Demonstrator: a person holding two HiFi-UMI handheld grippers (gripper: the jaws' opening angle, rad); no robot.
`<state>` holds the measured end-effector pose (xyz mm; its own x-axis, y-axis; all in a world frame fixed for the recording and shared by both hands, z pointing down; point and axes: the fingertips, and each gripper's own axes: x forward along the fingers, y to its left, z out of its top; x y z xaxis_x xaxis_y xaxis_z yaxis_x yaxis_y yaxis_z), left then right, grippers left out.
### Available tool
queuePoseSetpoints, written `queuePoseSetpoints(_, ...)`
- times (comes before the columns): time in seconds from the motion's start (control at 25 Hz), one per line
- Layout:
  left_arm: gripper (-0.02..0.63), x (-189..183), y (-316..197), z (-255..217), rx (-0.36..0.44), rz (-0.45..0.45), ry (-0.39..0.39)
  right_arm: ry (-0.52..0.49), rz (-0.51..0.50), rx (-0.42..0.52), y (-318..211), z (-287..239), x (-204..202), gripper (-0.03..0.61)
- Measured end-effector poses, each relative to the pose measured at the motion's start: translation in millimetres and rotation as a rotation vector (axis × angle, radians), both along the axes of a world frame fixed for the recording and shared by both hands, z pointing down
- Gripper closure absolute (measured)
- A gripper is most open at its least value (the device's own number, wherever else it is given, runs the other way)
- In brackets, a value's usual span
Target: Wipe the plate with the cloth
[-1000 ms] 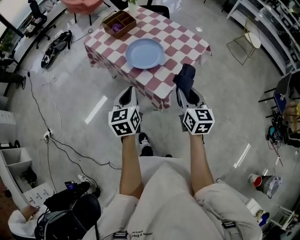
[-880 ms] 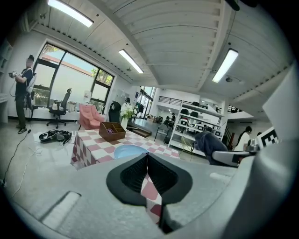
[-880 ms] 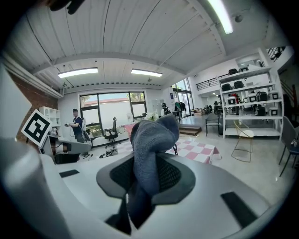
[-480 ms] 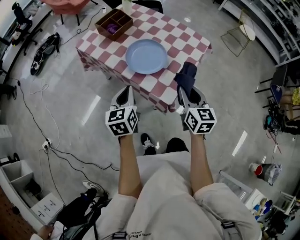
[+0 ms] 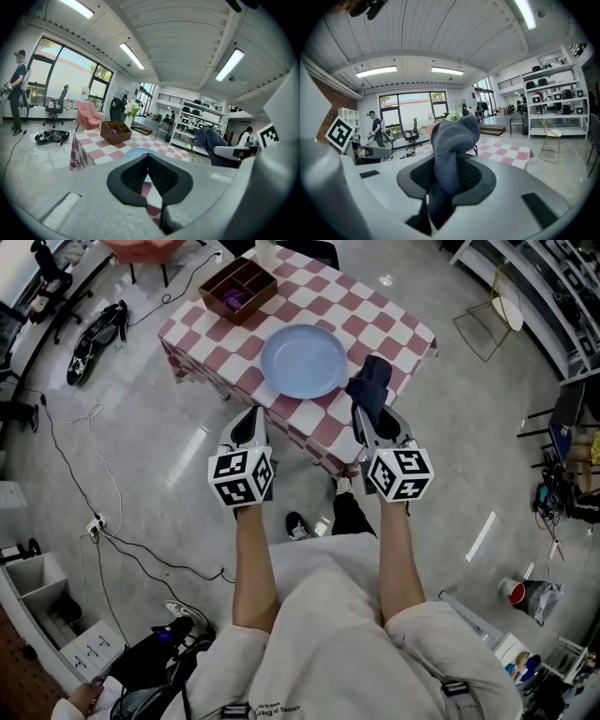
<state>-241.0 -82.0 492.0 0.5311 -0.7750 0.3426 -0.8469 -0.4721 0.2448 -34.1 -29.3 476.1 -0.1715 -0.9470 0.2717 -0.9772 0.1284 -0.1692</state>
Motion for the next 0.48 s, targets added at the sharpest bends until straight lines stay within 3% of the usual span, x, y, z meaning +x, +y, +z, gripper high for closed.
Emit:
queuePoseSetpoints(0.24, 0.604, 10.6, -37.5, -28.2, 0.055, -0.032, -0.016, 0.001, -0.053, 0.042, -50.6, -24.2, 10.4, 0.474)
queuePoseSetpoints(0.48, 0.604, 20.5, -63.9, -35.0, 0.034, -0.074, -0.009, 0.003, -0.157, 0.034, -102.1, -32.6, 18.4, 0.474)
